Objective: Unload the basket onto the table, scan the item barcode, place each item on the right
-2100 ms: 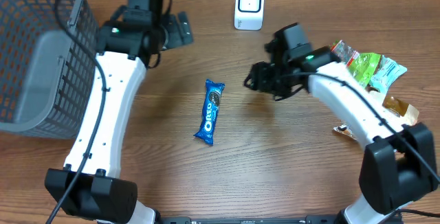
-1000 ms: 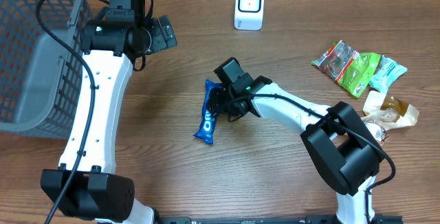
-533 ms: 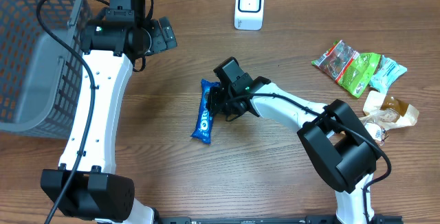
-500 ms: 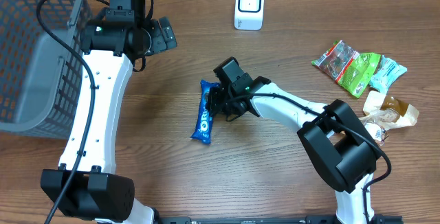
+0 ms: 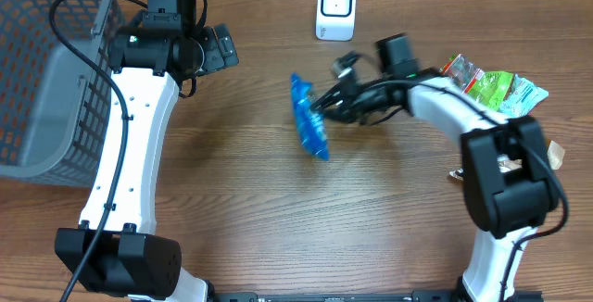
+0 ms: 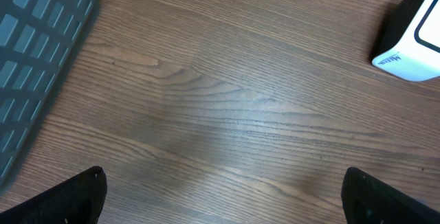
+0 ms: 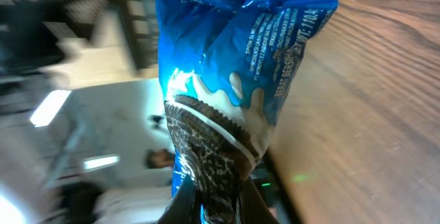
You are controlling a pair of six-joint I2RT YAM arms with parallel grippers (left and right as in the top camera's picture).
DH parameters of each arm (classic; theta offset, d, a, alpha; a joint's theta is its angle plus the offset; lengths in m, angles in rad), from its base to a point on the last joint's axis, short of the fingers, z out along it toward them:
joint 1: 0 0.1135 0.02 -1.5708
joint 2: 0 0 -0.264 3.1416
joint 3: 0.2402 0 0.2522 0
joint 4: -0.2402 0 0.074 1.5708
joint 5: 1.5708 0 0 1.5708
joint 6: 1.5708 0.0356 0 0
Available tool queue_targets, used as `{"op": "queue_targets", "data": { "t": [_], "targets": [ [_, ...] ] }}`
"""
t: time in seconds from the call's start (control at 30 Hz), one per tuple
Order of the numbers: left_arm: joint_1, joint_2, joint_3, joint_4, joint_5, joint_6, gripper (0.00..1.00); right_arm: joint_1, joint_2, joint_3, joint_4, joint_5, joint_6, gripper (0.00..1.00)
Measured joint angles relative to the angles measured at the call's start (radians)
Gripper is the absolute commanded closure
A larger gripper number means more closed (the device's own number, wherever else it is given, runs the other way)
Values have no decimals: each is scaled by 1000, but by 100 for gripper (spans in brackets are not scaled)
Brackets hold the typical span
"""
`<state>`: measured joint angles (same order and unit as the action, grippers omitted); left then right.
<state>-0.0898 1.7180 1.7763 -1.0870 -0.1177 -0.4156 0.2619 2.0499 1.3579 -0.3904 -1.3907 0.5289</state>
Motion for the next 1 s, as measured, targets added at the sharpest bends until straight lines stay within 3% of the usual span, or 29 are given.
{"op": "queue_targets", "data": {
  "t": [0.37, 0.7, 0.83, 1.0],
  "targets": [
    [0, 0, 0, 0, 0, 0, 0, -95, -7, 0, -19, -125, 150, 96],
    [0, 0, 0, 0, 0, 0, 0, -103, -7, 1, -152, -119, 170, 96],
    [0, 0, 0, 1, 0, 0, 0, -103, -14, 10, -286, 49, 101, 96],
    [0, 0, 0, 0, 0, 0, 0, -92, -54, 10, -511, 460, -24, 96]
  ]
}}
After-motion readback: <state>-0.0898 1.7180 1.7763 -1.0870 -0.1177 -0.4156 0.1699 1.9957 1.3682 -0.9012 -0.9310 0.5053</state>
